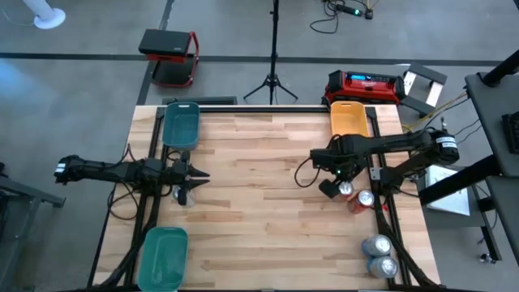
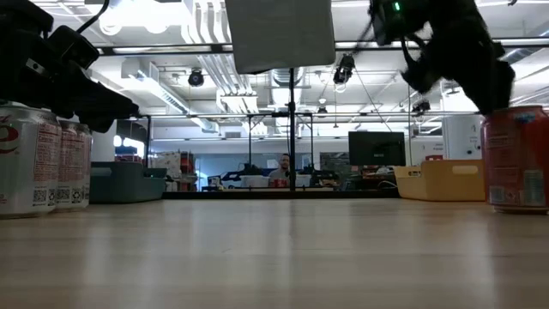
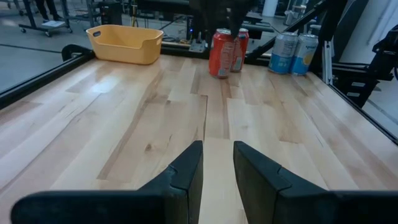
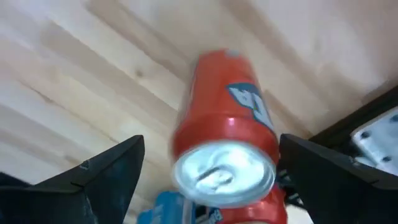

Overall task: Sort soda cans
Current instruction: Put the top orange soda can into the yellow bin, then move the yellow bin from the top right to the center of the table

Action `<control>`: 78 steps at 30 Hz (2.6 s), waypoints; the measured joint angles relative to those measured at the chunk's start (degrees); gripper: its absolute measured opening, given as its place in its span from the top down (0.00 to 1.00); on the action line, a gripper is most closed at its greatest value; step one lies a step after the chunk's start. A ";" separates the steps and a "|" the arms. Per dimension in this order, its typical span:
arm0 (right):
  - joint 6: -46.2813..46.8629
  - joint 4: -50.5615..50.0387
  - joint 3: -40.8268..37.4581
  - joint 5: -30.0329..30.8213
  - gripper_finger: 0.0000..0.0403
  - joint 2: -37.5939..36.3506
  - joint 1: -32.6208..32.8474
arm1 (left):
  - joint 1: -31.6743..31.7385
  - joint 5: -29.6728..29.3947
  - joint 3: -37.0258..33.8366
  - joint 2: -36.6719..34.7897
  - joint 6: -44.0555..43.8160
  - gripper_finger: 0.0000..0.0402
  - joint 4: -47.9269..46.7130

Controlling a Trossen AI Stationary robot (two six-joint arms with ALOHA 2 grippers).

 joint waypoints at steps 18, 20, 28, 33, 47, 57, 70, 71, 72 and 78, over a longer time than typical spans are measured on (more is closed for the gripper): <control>-22.34 5.89 2.36 17.26 0.09 4.90 -31.86 | 0.01 0.00 0.00 0.00 0.00 0.82 0.00; -23.93 7.06 1.75 17.33 0.09 6.79 -34.46 | 0.01 0.00 0.00 0.00 0.00 0.82 0.00; -28.31 11.55 0.37 17.11 0.20 15.27 -36.50 | 0.01 0.01 0.00 0.00 0.02 0.82 0.00; -29.28 11.85 0.14 17.14 0.41 18.28 -36.40 | 0.00 -0.01 0.00 0.00 0.00 0.82 0.00; -31.97 12.55 0.65 17.11 0.96 17.36 -33.92 | 0.00 -0.01 0.00 0.00 0.00 0.82 0.00; -25.01 7.60 9.41 14.36 0.98 16.75 -23.18 | 0.00 -0.01 0.00 0.00 0.00 0.82 0.01; -10.00 6.25 26.66 12.03 0.98 22.66 -1.34 | -0.01 0.03 0.00 -0.02 -1.97 0.82 10.33; -8.59 6.27 27.68 11.86 0.97 23.42 0.39 | -0.01 0.03 0.00 -0.01 -1.96 0.82 10.90; -7.24 6.24 28.47 11.46 0.97 24.23 2.03 | -0.01 0.02 0.00 0.06 -1.94 0.82 11.51; 0.25 5.90 31.69 9.31 0.97 29.13 10.21 | -1.06 0.57 1.96 0.79 -4.67 0.82 15.39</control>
